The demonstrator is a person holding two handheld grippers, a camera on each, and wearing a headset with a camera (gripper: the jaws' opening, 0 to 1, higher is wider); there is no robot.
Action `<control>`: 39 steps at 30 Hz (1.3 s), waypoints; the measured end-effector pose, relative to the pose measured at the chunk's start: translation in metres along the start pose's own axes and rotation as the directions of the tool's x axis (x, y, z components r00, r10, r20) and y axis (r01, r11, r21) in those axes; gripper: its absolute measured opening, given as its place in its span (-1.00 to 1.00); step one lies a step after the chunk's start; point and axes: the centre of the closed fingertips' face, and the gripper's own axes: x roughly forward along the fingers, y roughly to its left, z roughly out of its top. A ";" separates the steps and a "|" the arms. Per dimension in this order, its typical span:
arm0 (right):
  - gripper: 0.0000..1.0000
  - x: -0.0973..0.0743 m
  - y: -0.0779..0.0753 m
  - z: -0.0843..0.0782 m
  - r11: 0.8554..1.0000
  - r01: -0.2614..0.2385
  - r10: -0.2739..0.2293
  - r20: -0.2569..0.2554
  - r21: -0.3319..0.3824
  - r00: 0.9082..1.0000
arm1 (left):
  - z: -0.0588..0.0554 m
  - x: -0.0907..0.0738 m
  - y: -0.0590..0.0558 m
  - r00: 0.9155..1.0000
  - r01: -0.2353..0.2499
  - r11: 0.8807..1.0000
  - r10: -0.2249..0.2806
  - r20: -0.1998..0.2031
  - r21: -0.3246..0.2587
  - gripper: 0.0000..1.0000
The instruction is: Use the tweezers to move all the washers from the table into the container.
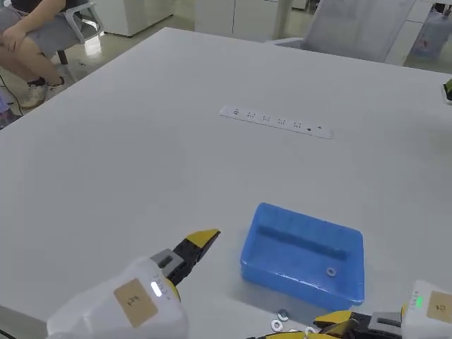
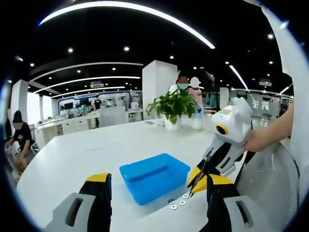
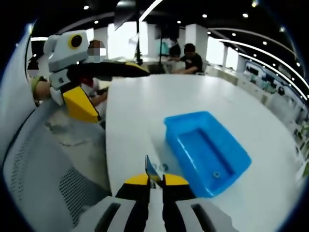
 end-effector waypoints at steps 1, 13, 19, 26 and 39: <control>-0.89 0.001 -0.001 0.000 1.000 0.002 -0.002 -0.002 -0.004 1.000 | 0.000 0.000 0.000 1.000 0.001 1.000 -0.001 -0.002 0.000 0.64; -0.88 0.011 -0.008 -0.007 1.000 -0.008 0.009 -0.043 0.023 0.999 | -0.005 0.001 0.001 1.000 -0.001 1.000 0.001 -0.022 0.001 0.63; -0.90 0.013 -0.011 -0.006 0.997 -0.023 0.026 -0.030 0.078 0.999 | -0.005 0.001 0.001 1.000 0.000 1.000 0.000 -0.024 0.001 0.62; -0.93 0.011 -0.013 -0.006 0.988 -0.022 0.024 -0.011 0.152 1.000 | -0.005 0.001 0.001 1.000 -0.001 1.000 0.001 -0.023 -0.001 0.62; -0.92 -0.017 -0.017 0.024 0.961 -0.040 0.014 0.093 0.274 0.996 | -0.001 0.000 0.002 1.000 -0.002 1.000 0.002 -0.001 -0.009 0.62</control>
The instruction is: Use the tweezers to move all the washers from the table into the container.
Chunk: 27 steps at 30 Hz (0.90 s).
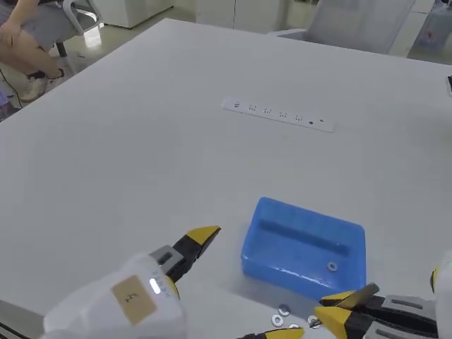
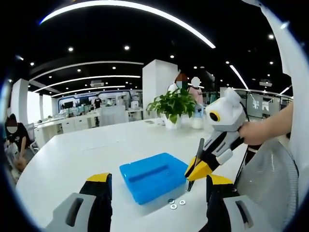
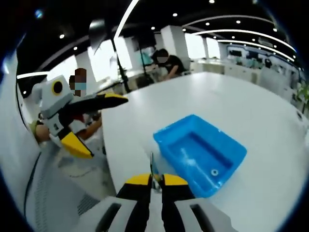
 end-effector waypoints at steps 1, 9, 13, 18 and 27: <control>-0.92 -0.002 -0.001 0.003 1.000 0.003 -0.002 0.002 0.000 1.000 | 0.001 0.000 0.000 1.000 -0.001 1.000 0.001 0.003 -0.004 0.63; -0.92 -0.015 -0.007 0.025 0.999 0.021 -0.022 0.041 0.030 0.999 | 0.005 -0.001 -0.001 1.000 0.002 1.000 -0.002 0.026 -0.017 0.63; -0.92 -0.018 -0.011 0.034 0.999 0.034 -0.036 0.052 0.038 0.998 | 0.008 -0.001 -0.001 0.999 0.003 1.000 -0.002 0.039 -0.026 0.64; -0.92 -0.018 -0.023 0.044 0.997 0.055 -0.059 0.063 0.056 0.996 | 0.010 -0.001 -0.001 0.999 0.004 0.999 -0.003 0.049 -0.032 0.65; -0.91 -0.010 -0.046 0.053 0.992 0.084 -0.090 0.054 0.091 0.995 | 0.010 -0.001 -0.001 0.999 0.003 1.000 -0.001 0.048 -0.031 0.64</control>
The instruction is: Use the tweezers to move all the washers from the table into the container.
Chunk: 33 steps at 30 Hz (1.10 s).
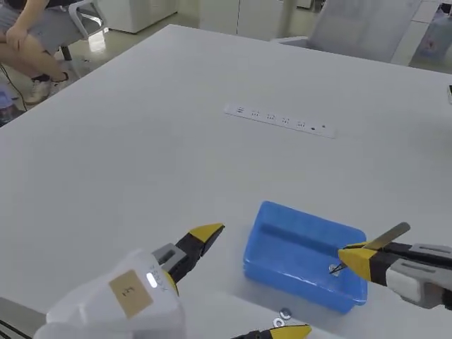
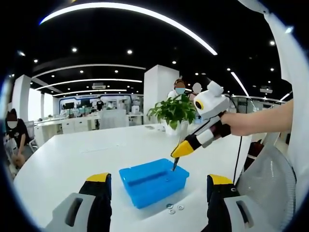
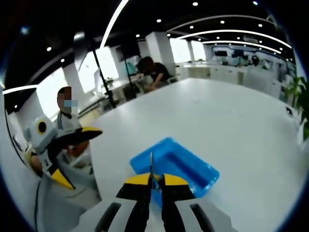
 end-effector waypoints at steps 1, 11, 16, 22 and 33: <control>-0.92 0.003 -0.003 0.000 1.000 0.003 -0.003 -0.006 -0.006 1.000 | 0.000 0.000 0.000 1.000 0.000 1.000 0.000 0.001 -0.002 0.64; -0.92 0.026 -0.022 -0.010 1.000 0.003 -0.002 -0.060 0.017 0.998 | 0.001 0.000 0.000 1.000 -0.002 1.000 0.002 0.003 -0.008 0.64; -0.92 0.036 -0.032 -0.015 1.000 0.014 -0.014 -0.087 0.004 0.996 | -0.001 0.000 0.000 1.000 0.002 1.000 -0.002 -0.003 -0.006 0.63; -0.91 0.045 -0.040 -0.020 1.000 0.010 -0.009 -0.111 0.005 0.994 | -0.002 0.001 0.000 1.000 0.005 1.000 -0.005 -0.008 -0.007 0.63; -0.91 0.060 -0.049 -0.036 1.000 0.008 -0.011 -0.159 -0.017 0.987 | -0.003 0.001 0.000 1.000 0.004 1.000 -0.004 -0.013 -0.008 0.63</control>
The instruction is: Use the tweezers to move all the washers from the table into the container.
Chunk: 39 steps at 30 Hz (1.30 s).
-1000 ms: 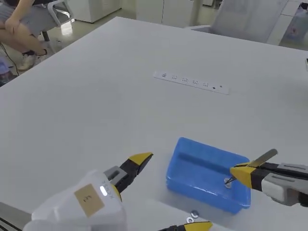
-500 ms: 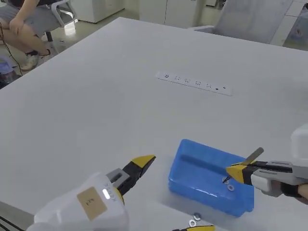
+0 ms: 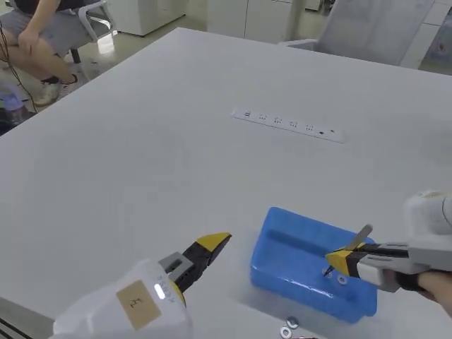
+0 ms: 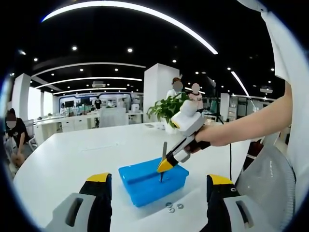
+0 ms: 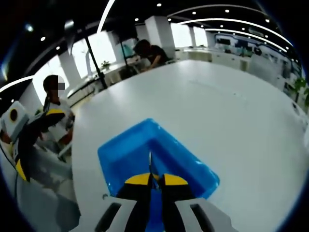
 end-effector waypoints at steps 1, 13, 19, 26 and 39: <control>-0.91 0.001 -0.001 0.000 1.000 0.002 -0.002 -0.002 -0.002 1.000 | 0.000 0.000 0.000 1.000 -0.001 1.000 0.001 -0.001 0.001 0.63; -0.90 0.004 -0.002 -0.001 1.000 0.006 -0.006 -0.005 -0.023 1.000 | -0.001 0.000 0.002 1.000 -0.009 1.000 0.009 -0.004 0.002 0.62; -0.89 0.001 0.001 -0.002 0.998 0.024 -0.025 -0.010 -0.057 1.000 | -0.001 0.000 0.002 1.000 -0.012 1.000 0.012 -0.005 0.003 0.63; -0.90 -0.014 0.008 0.003 0.998 0.032 -0.031 0.017 -0.060 0.999 | -0.001 0.000 0.002 1.000 -0.012 1.000 0.012 -0.006 0.005 0.63; -0.91 -0.051 0.048 0.027 0.995 0.004 0.005 0.096 -0.101 0.995 | -0.001 0.000 0.001 1.000 -0.007 1.000 0.007 -0.006 0.007 0.62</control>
